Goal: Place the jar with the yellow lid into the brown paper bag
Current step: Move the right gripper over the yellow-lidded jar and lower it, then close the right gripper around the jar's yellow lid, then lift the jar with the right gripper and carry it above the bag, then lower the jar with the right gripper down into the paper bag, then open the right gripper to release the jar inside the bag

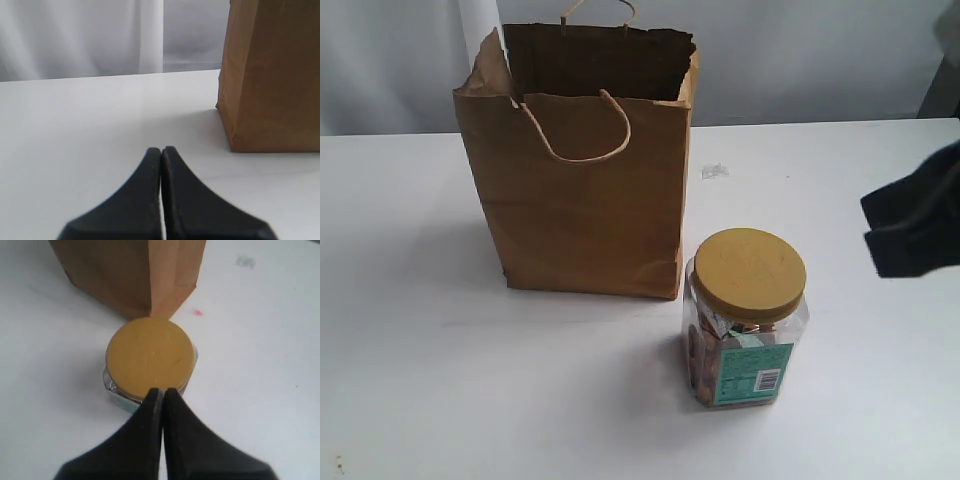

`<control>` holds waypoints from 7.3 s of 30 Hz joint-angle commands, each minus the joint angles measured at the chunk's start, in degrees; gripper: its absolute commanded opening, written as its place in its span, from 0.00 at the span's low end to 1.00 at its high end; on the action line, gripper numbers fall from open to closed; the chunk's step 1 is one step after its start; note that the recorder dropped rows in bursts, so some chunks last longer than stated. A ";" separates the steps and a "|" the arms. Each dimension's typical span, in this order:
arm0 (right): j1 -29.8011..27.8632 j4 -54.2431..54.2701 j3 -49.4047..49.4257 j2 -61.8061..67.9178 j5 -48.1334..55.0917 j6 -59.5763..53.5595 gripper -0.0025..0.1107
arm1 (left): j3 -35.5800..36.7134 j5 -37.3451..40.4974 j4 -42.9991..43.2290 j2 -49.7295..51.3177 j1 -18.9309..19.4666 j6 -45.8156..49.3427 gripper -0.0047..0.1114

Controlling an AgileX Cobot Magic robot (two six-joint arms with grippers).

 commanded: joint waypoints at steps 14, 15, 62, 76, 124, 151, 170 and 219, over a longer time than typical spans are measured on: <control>-0.37 9.13 -18.46 24.70 14.33 -7.48 0.02 | -0.13 -0.54 -0.22 0.17 -0.30 -0.22 0.05; -0.37 9.96 -18.46 24.81 14.33 -8.37 0.02 | -0.13 -0.54 -0.22 0.17 -0.30 -0.22 0.05; -0.37 0.98 -18.11 35.98 4.91 1.40 0.95 | -0.13 -0.54 -0.22 0.17 -0.30 -0.22 0.05; -0.37 0.00 -17.17 36.07 4.03 2.45 0.95 | -0.13 -0.54 -0.22 0.17 -0.30 -0.22 0.05; -0.37 -5.13 -32.83 29.22 17.42 3.13 0.02 | -0.13 -0.54 -0.22 0.17 -0.30 -0.22 0.05; 0.16 -5.82 -52.90 32.47 -20.35 4.90 0.02 | -0.13 -0.54 -0.22 0.17 -0.30 -0.22 0.05; 2.29 -2.63 -52.78 46.58 -28.27 4.78 0.02 | -0.13 -0.54 -0.22 0.17 -0.30 -0.22 0.05; 3.82 -2.33 -52.78 67.37 -14.52 4.67 0.02 | -0.13 -0.54 -0.22 0.17 -0.30 -0.22 0.05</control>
